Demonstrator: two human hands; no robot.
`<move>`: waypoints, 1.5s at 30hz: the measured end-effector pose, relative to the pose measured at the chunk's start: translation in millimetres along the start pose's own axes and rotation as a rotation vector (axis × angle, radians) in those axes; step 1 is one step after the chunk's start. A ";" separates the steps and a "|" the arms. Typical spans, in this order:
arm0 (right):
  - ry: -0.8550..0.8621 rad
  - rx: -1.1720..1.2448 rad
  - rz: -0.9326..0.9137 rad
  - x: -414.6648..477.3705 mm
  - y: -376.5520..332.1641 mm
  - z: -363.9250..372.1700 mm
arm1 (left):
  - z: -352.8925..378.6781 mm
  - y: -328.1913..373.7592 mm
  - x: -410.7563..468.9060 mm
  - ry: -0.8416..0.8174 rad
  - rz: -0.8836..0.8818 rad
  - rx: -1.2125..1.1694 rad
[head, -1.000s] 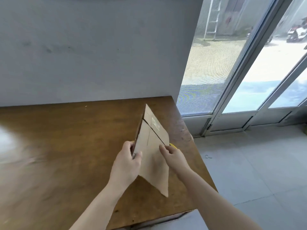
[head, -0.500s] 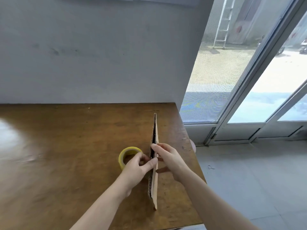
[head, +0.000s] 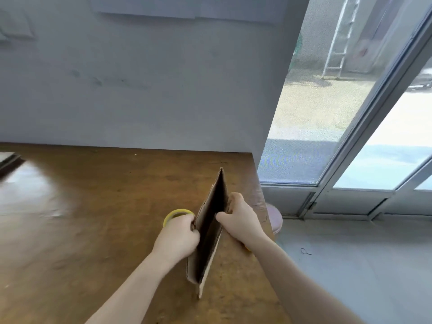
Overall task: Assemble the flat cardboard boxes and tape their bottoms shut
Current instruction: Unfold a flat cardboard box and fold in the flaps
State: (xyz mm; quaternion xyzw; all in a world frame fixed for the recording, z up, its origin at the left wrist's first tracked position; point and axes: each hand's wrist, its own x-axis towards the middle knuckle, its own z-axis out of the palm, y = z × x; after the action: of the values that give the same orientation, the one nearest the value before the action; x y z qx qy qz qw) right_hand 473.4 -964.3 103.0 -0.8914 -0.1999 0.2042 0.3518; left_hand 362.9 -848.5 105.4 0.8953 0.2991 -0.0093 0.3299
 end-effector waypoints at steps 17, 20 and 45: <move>-0.248 -0.204 -0.060 -3.0 10.1 -17.4 | -31.0 -75.5 28.8 0.205 -0.295 -0.400; -0.227 -0.289 -0.098 -4.2 9.4 -16.1 | -30.7 -81.4 39.9 0.251 -0.349 -0.553; -0.005 -0.296 -0.472 -14.0 37.5 -4.3 | -29.1 -69.9 43.7 0.248 -0.200 -0.483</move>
State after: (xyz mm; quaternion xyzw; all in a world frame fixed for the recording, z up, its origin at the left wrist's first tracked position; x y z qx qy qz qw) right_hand 471.8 -998.9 82.4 -0.8614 -0.4305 0.0873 0.2551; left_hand 355.7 -765.8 77.9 0.7512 0.4177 0.1394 0.4918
